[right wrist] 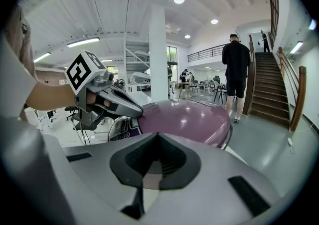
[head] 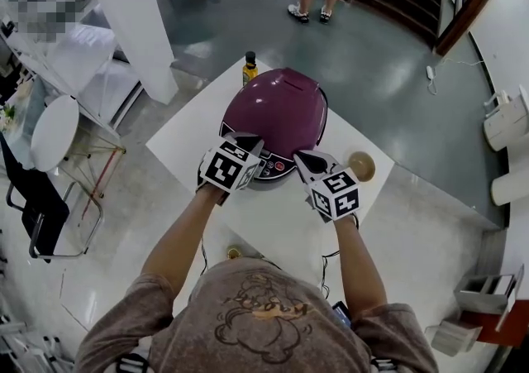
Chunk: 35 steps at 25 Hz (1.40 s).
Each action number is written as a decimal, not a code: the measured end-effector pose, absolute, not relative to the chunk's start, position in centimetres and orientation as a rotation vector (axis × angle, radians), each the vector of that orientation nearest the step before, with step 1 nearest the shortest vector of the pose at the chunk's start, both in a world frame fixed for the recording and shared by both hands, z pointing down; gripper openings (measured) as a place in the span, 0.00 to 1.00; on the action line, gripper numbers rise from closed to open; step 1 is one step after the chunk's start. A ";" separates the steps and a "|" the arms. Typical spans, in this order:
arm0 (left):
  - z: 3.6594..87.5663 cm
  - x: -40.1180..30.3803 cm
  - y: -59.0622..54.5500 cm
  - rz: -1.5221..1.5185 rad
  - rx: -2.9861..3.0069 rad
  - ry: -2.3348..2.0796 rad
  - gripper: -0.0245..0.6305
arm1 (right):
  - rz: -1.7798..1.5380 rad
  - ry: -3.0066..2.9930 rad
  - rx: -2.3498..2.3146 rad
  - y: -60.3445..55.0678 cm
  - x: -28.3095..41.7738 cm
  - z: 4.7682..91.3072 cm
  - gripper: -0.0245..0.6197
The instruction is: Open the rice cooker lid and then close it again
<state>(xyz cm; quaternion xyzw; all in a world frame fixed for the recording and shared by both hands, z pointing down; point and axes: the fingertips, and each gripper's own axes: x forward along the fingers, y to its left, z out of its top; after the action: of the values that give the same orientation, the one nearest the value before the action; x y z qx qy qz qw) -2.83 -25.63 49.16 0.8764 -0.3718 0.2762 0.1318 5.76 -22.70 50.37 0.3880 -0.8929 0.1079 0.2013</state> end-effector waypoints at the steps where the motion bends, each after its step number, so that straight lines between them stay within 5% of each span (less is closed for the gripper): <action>1: 49.1 -3.1 -25.5 0.747 2.556 -1.052 0.07 | 0.292 -2.492 1.087 -22.7 5.6 50.4 0.05; 7: 47.8 -5.7 -22.5 0.366 2.547 -1.138 0.07 | 0.289 -2.570 1.106 -21.0 5.5 50.1 0.05; 35: 43.8 -3.3 -13.6 -0.008 2.699 -1.107 0.07 | 0.229 -2.728 1.533 -9.2 14.8 45.8 0.04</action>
<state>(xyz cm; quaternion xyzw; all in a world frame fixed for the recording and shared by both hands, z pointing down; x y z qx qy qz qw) -3.29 -13.59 43.78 0.9193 -0.3771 -0.0026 0.1121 14.79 -9.21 45.76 0.4886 -0.8694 0.0731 0.0021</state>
